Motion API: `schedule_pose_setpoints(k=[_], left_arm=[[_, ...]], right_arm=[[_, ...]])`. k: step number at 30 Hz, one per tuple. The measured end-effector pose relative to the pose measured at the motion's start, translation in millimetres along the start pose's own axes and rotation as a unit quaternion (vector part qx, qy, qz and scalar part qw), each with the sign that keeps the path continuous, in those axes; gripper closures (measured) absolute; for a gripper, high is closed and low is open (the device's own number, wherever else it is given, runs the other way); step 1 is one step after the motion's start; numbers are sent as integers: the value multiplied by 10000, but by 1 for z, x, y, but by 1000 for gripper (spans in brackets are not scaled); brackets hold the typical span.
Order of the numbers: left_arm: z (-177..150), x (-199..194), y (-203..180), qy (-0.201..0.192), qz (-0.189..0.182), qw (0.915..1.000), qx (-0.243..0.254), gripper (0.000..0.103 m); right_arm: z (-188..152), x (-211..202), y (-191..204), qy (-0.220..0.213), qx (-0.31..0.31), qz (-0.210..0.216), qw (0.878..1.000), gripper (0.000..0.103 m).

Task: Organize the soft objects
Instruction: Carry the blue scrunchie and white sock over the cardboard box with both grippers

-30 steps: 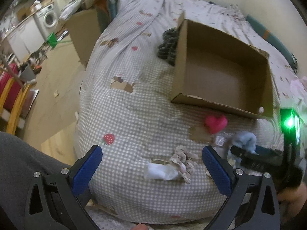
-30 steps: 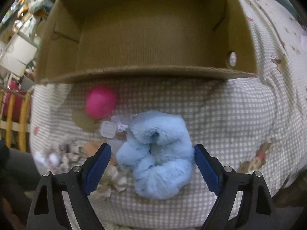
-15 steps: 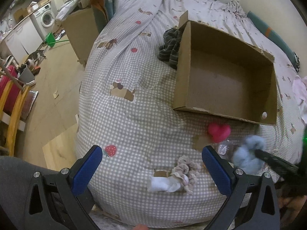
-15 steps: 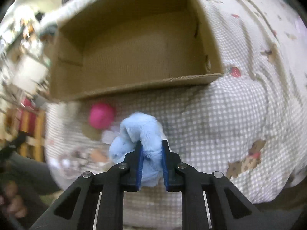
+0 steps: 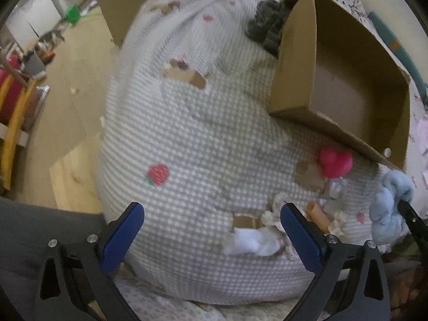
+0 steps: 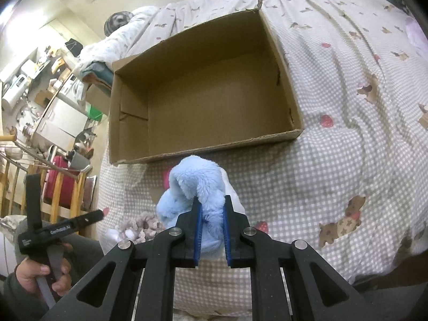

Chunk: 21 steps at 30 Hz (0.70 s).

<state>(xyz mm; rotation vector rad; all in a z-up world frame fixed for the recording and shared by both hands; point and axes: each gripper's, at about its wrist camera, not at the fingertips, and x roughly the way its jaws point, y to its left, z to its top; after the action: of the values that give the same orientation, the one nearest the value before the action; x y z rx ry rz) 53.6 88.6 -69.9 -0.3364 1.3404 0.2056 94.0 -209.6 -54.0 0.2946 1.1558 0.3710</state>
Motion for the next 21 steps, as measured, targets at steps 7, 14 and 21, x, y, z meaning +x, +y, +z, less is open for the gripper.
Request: schedule_pose_setpoints(k=[7,14,21], left_arm=[[-11,17,0,540,-421,9976,-139,45],[-16,18,2,719,-848,9936,-192,97],[-19,-30,-11,104,-747,9968,257,98]], right_arm=[[-1,-10,-10,-27,-16,22,10000,88],[-3,-8,-9,-26,47,32,10000,88],[-1,-11,-6,-91,43,68,9999,88]])
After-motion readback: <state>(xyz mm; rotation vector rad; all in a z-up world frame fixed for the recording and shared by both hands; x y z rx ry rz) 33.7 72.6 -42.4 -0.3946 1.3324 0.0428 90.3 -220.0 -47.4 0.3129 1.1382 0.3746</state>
